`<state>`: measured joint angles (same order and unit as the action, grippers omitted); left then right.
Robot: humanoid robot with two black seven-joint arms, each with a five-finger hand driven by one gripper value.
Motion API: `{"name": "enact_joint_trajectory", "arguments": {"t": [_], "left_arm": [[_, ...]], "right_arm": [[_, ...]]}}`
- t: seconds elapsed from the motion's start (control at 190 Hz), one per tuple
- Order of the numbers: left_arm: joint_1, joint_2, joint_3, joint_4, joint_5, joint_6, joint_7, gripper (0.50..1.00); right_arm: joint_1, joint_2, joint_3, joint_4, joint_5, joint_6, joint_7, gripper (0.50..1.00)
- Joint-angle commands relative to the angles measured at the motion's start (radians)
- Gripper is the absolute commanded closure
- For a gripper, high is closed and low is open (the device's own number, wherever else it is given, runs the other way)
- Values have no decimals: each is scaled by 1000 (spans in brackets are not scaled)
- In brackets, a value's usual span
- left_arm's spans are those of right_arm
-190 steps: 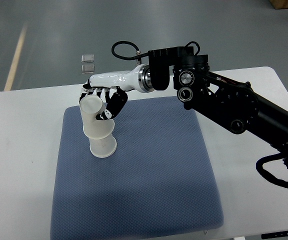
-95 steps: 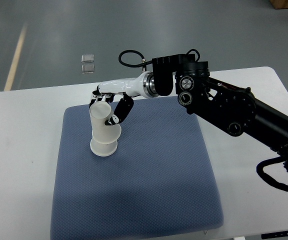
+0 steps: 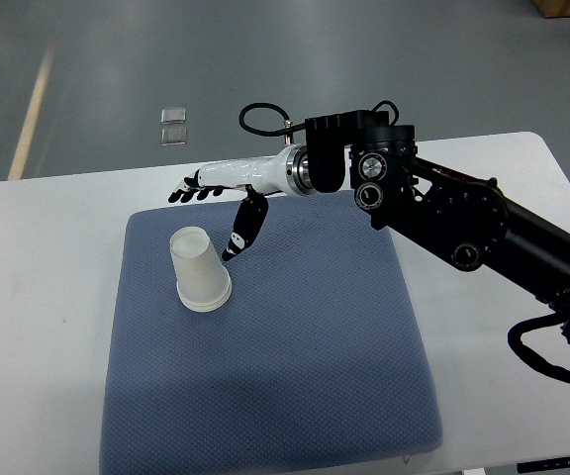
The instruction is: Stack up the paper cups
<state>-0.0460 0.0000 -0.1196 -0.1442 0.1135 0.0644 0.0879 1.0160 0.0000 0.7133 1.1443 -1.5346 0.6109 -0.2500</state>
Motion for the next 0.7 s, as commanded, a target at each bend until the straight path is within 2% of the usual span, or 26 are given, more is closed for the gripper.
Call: {"name": "enact_joint_trajectory", "arguments": {"t": [0.0, 0.09, 0.153, 0.401, 0.559, 0.696], "left_arm": [[0, 0, 0, 0, 0, 0, 0, 500], [0, 0, 0, 0, 0, 0, 0, 500], [0, 0, 0, 0, 0, 0, 0, 500], [0, 0, 0, 0, 0, 0, 0, 500], [0, 0, 0, 0, 0, 0, 1, 500], [0, 0, 0, 0, 0, 0, 0, 500]], "right_arm": [[1, 0, 9, 0, 1, 0, 0, 589], [-2, 0, 15, 0, 4, 0, 2, 589], [-11, 0, 52, 0, 16, -29, 2, 589], [-151, 0, 331, 0, 67, -85, -6, 589], [-280, 0, 534, -29, 117, -197, -6, 589], [-356, 0, 617, -63, 254, -375, 3, 589]]}}
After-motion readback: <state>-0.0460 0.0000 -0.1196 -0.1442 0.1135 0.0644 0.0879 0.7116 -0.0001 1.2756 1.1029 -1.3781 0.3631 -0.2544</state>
